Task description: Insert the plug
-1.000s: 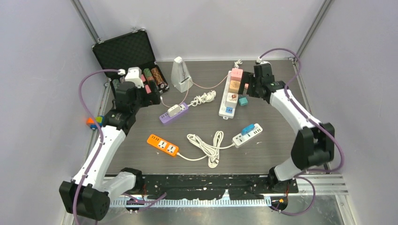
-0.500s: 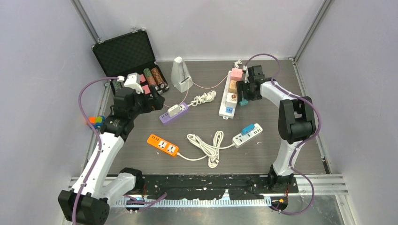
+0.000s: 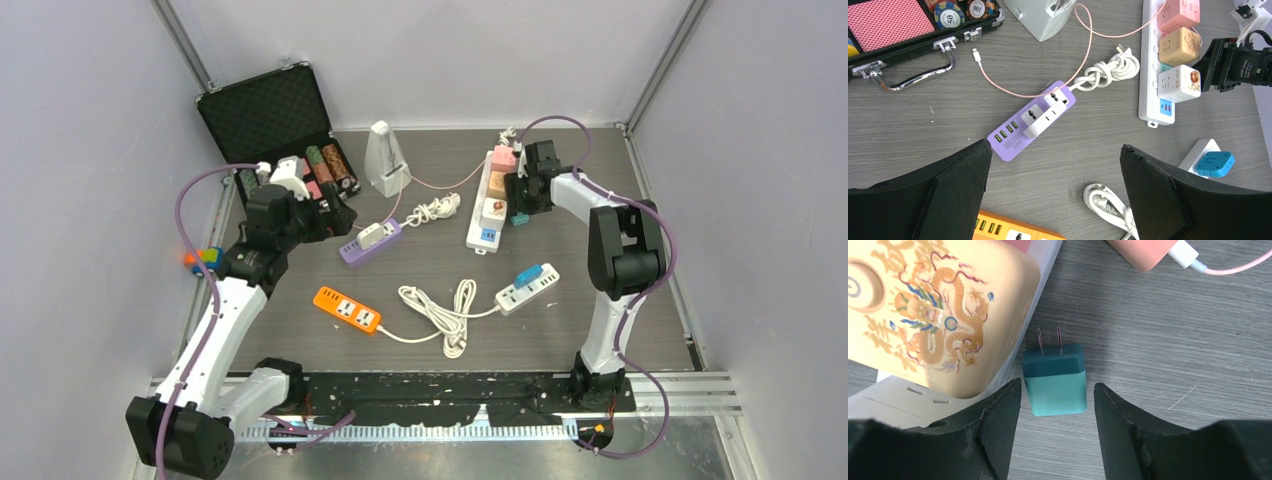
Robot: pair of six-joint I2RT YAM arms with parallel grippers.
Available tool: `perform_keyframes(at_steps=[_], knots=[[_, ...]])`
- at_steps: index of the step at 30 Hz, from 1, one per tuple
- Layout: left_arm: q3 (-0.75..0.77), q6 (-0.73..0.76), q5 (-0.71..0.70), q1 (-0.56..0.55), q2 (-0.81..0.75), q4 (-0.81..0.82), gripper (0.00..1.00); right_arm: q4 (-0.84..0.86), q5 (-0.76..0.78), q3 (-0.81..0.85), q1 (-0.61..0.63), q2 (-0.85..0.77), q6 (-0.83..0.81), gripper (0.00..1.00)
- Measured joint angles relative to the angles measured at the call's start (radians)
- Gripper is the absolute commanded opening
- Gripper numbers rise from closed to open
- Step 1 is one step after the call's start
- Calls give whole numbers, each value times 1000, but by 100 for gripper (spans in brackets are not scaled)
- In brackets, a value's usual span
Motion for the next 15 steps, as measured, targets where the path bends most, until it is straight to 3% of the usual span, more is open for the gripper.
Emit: perform_keyframes(at_steps=[5,12,15], knots=[[0,0,13,0,0,0,99,-10,3,35,0,31,1,54],[3,1,13,0,0,-35,100,-33,1,42,0,46,34,54],[4,1,14,0,-2,-51,100,-37,3,42,0,46,51,47]])
